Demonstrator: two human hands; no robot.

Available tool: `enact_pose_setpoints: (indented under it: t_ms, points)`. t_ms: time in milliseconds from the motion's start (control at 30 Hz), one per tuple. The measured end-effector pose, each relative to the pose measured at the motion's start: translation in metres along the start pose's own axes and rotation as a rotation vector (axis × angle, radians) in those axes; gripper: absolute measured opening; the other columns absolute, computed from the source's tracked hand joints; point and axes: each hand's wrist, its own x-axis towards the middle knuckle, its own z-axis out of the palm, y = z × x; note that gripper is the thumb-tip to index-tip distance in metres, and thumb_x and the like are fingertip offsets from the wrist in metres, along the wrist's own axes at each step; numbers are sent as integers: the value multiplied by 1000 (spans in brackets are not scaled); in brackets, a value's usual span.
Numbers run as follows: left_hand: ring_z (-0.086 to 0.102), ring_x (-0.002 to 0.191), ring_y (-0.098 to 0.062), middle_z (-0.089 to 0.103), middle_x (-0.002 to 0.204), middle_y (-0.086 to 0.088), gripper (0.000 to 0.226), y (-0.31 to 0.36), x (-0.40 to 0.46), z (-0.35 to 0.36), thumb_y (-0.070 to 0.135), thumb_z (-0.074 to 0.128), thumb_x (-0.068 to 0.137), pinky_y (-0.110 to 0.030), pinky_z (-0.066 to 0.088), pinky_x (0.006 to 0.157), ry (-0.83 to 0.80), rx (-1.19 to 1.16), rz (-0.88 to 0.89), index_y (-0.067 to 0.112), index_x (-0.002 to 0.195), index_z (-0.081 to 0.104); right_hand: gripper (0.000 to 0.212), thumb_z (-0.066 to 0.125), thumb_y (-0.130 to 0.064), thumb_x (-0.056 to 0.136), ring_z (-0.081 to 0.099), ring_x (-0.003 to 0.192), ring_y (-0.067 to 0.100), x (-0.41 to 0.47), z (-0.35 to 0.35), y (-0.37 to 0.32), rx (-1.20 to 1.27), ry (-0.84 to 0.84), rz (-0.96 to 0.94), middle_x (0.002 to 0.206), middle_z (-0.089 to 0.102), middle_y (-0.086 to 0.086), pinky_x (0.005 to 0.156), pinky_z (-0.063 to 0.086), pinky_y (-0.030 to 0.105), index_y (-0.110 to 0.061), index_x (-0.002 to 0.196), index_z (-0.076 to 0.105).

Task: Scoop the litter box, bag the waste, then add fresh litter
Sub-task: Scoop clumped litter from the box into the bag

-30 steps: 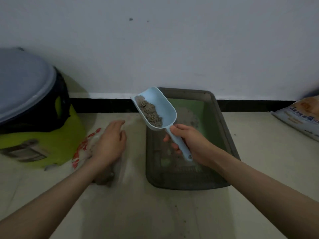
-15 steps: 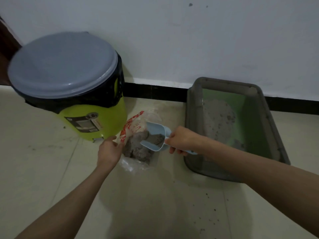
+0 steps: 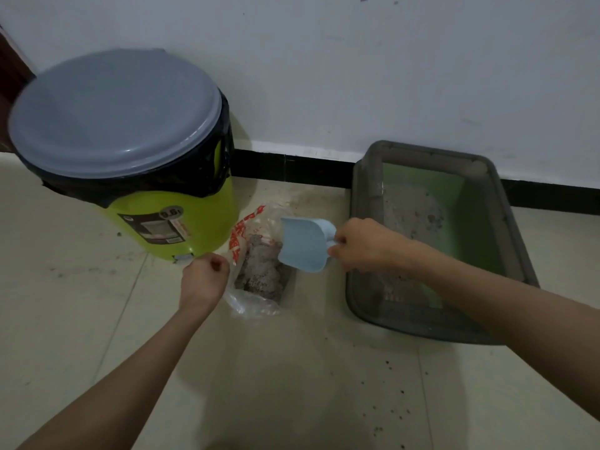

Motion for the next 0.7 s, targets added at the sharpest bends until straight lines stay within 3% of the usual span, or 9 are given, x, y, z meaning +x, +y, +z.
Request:
enact_pose_setpoints:
  t_ms: [133, 267, 467, 600, 700]
  points:
    - [61, 98, -32, 66, 107, -17, 24, 25, -5, 0, 18, 51, 92, -35, 46, 79, 15, 14, 139, 3, 105, 65, 32, 49, -28, 95, 53, 53, 16, -20, -21, 33, 381, 67, 40, 82, 72, 12, 48, 45, 22, -6, 82, 69]
    - [51, 117, -31, 56, 125, -17, 33, 69, -10, 13, 15, 46, 93, -38, 40, 97, -65, 6, 306, 3, 123, 54, 25, 50, -28, 96, 52, 53, 12, -49, -40, 75, 743, 235, 111, 73, 67, 1, 47, 44, 22, -18, 79, 66]
    - [37, 131, -24, 40, 141, -14, 43, 151, -31, 48, 21, 38, 98, -27, 25, 107, -252, 65, 588, 3, 138, 37, 31, 44, -31, 98, 47, 51, 12, -79, -45, 143, 852, 413, 338, 67, 59, 3, 46, 41, 21, -12, 81, 62]
    - [29, 136, -22, 32, 146, -11, 50, 190, -32, 82, 31, 32, 99, -31, 22, 113, -399, 90, 664, 5, 141, 28, 29, 43, -25, 99, 45, 50, 12, -79, -23, 176, 851, 215, 538, 66, 53, 7, 41, 39, 19, -4, 85, 56]
    - [15, 142, -22, 14, 154, -9, 56, 207, -26, 106, 34, 27, 99, -37, 16, 117, -448, 120, 569, 8, 147, 14, 20, 42, -15, 99, 42, 40, 10, -64, -1, 191, 923, 15, 569, 61, 47, 8, 35, 33, 15, 1, 90, 51]
